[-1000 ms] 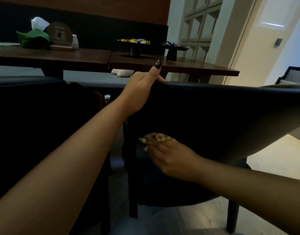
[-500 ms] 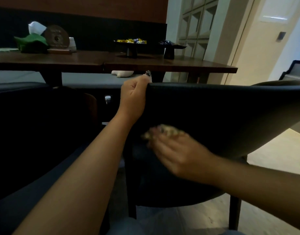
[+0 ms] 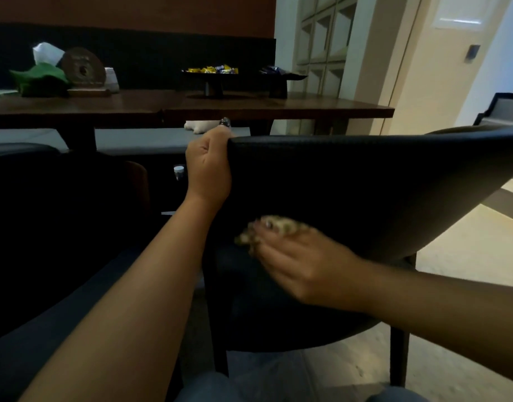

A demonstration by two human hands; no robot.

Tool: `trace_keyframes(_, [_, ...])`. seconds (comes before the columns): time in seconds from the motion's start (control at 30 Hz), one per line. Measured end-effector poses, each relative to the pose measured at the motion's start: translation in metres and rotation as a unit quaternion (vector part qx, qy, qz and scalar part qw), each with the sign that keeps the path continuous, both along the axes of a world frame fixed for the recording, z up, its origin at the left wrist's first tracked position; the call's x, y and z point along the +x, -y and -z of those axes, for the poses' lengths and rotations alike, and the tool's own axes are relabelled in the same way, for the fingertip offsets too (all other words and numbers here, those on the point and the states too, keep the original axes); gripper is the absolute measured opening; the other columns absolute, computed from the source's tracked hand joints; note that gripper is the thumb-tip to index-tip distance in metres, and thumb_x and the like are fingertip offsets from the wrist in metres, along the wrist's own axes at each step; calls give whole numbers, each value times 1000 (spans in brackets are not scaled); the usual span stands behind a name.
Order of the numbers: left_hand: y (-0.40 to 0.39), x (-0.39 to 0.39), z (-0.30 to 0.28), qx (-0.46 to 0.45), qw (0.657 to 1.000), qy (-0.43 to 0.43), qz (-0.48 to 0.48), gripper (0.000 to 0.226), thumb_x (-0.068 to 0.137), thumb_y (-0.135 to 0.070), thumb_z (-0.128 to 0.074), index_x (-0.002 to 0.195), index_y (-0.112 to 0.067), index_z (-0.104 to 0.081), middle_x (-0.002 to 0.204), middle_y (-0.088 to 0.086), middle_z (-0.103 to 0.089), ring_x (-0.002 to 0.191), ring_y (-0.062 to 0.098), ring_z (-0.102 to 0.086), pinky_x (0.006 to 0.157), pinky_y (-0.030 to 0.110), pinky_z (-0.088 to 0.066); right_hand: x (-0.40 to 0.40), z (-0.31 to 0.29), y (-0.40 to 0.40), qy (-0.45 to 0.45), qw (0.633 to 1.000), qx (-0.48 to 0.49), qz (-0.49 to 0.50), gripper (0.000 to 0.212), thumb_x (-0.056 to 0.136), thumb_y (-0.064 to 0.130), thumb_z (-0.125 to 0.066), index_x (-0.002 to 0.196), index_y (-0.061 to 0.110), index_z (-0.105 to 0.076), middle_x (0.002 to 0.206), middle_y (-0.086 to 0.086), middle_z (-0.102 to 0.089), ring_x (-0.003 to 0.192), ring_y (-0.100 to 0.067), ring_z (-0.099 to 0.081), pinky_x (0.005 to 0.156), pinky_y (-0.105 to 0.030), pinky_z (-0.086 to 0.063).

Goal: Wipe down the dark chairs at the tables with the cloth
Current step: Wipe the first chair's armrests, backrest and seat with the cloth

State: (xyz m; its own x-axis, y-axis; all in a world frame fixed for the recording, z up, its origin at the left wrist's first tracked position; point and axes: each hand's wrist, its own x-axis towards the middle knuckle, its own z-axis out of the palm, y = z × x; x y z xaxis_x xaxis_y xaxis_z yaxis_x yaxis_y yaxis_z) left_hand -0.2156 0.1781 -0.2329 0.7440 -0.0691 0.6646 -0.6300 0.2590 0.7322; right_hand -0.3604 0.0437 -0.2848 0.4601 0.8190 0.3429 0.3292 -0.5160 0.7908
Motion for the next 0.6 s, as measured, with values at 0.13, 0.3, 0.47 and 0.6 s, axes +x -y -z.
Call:
trace_keyframes(0.13, [0, 1, 0, -1, 1000, 1, -1, 39, 94, -14, -42, 56, -17, -42, 51, -10, -40, 50, 4, -36, 51, 21, -33, -3, -4, 3, -50, 998, -31, 4, 23, 94, 11, -53, 97, 11, -76, 106, -7, -72, 115, -28, -61, 92, -34, -51])
trace_keyframes(0.3, [2, 3, 3, -31, 999, -2, 19, 30, 86, -19, -45, 56, -16, -45, 54, -5, -44, 54, 10, -38, 54, 28, -33, -18, -68, 10, 60, 991, 116, -42, 27, 100, 2, -43, 114, 0, -66, 120, -21, -64, 122, -37, -53, 104, -49, -42])
trace_keyframes(0.47, [1, 1, 2, -22, 1000, 7, 9, 33, 87, -21, -44, 54, -21, -43, 50, -14, -42, 52, 5, -37, 52, 22, -33, -14, -28, 15, 97, 985, 133, -54, 20, 94, 2, -58, 109, 2, -71, 117, -19, -66, 120, -33, -55, 96, -45, -50])
trace_keyframes(0.6, [-5, 1, 0, 25, 999, 20, -6, 35, 92, -20, -42, 57, -20, -45, 48, -14, -44, 51, 2, -39, 52, 17, -36, -16, 17, 25, -37, 999, 22, -11, 19, 92, 7, -58, 101, 6, -75, 111, -9, -70, 120, -28, -57, 83, -32, -54])
